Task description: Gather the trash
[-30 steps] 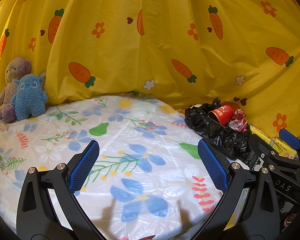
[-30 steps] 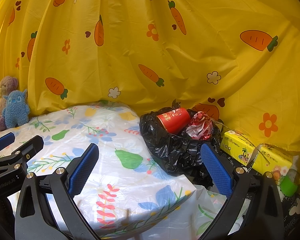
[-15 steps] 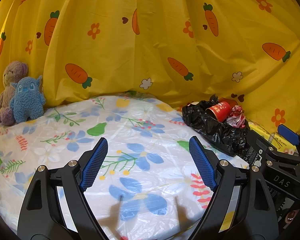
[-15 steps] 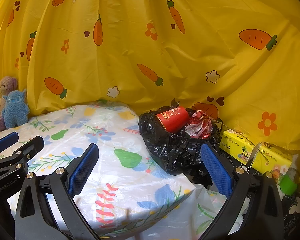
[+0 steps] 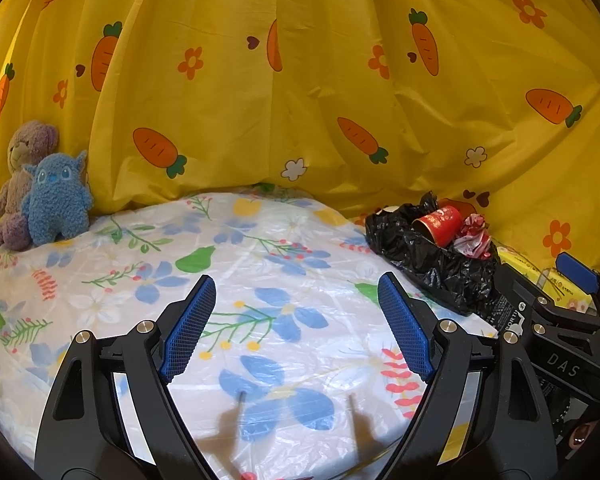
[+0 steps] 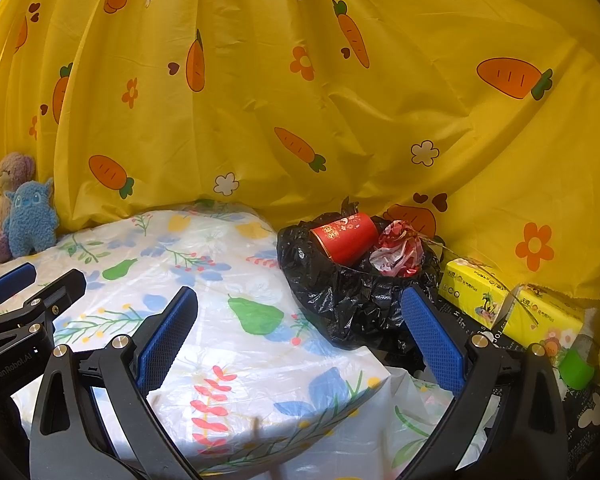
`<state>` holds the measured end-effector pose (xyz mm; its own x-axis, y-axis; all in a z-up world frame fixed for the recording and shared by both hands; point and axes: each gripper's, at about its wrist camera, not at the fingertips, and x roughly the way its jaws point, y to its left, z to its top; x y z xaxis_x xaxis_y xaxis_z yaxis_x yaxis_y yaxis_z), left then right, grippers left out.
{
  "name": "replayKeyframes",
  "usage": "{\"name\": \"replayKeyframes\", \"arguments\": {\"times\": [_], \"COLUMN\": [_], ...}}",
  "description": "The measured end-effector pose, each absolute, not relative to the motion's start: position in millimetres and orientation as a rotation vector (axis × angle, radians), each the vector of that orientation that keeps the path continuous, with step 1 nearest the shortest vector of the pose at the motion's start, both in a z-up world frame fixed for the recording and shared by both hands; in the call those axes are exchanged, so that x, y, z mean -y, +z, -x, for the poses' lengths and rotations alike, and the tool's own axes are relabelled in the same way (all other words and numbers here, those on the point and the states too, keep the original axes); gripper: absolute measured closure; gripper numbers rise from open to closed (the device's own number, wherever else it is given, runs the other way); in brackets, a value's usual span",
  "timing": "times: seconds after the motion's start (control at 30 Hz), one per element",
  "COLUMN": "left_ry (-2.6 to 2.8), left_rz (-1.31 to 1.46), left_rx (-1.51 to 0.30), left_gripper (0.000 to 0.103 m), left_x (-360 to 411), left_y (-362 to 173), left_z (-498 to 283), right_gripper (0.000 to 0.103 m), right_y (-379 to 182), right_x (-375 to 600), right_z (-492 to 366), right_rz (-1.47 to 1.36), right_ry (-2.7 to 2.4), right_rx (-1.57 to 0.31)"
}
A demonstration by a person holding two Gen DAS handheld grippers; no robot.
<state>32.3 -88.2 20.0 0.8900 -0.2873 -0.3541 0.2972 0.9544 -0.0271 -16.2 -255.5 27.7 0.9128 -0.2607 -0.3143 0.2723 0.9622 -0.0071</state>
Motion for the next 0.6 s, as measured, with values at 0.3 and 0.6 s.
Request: {"name": "replayKeyframes", "arguments": {"times": [0.3, 0.6], "left_ry": [-0.299, -0.265], "left_rz": [-0.03, -0.008], "left_rx": [-0.355, -0.341], "left_gripper": [0.016, 0.008], "left_x": [87.0, 83.6], "left_y": [22.0, 23.7], "left_z": [-30.9, -30.4], "right_gripper": [0.005, 0.005], "right_y": [27.7, 28.3], "right_x": [255.9, 256.7], "right_z": [16.4, 18.4], "right_rz": [-0.037, -0.045], "right_ry": [-0.274, -0.279], "right_rx": [-0.32, -0.318]}}
